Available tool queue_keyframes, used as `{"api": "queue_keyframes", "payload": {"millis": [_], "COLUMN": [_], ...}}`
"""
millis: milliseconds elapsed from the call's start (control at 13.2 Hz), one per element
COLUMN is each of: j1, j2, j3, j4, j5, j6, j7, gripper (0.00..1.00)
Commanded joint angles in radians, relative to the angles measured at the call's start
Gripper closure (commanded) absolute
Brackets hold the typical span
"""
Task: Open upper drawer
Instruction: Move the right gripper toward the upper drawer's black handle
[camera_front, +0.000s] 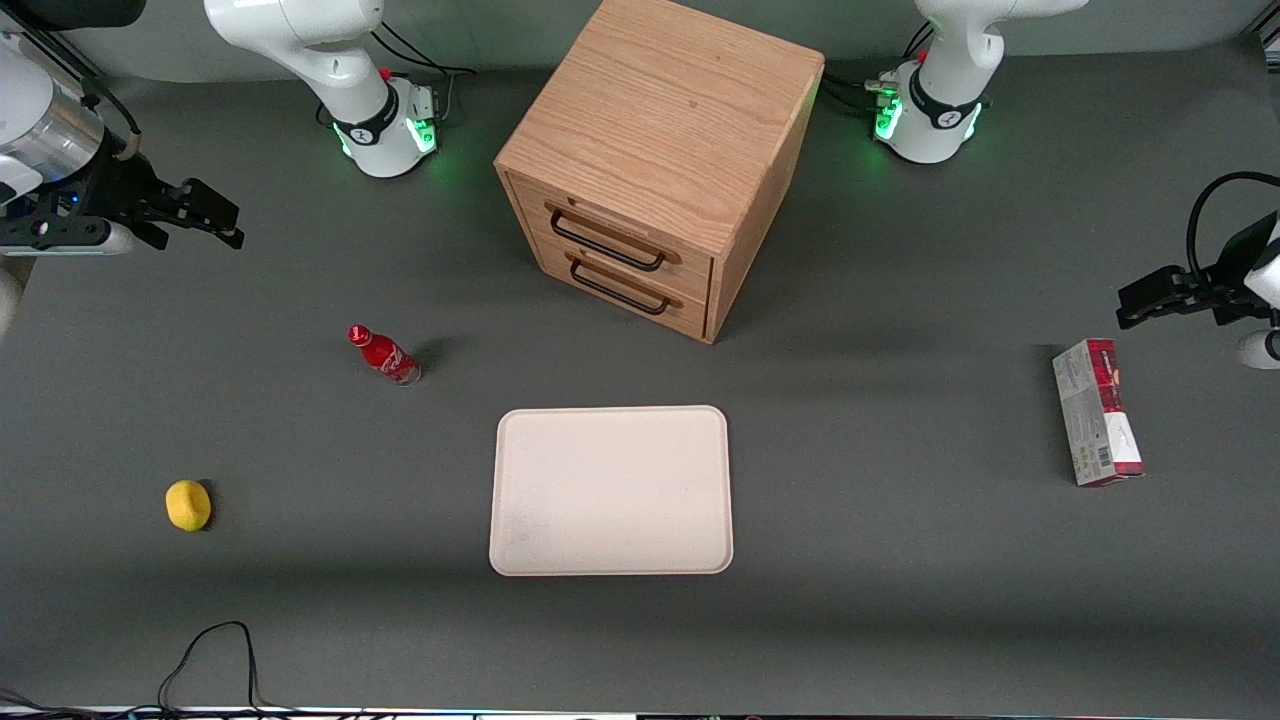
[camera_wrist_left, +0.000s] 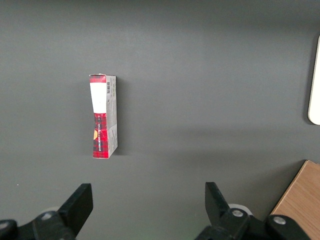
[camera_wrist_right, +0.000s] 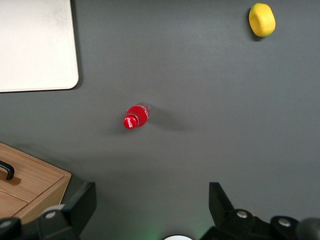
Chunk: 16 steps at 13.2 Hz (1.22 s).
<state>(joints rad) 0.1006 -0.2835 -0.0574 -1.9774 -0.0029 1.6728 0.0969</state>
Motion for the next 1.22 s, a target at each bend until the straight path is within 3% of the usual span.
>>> {"api": "queue_keyframes", "payload": {"millis": [0,152,380,911,987,1139], "j1": [0.007,0.008,0.008,0.01,0.008,0.008], "j2": [0.009,0.065,0.176,0.371,0.397,0.437], "j3": [0.002,0.013,0.126,0.551,0.598,0.616], "j4": [0.032,0.093,0.228,0.431,0.443,0.448], "j5": [-0.022,-0.012,0.047,0.069,0.092,0.243], "j6": [0.004,-0.001,-0.004,-0.068,-0.068,-0.07], "j7": [0.027,0.029,0.043,-0.035,-0.095,-0.222], "gripper": [0.0,0.0,0.0,0.0,0.0,0.0]}}
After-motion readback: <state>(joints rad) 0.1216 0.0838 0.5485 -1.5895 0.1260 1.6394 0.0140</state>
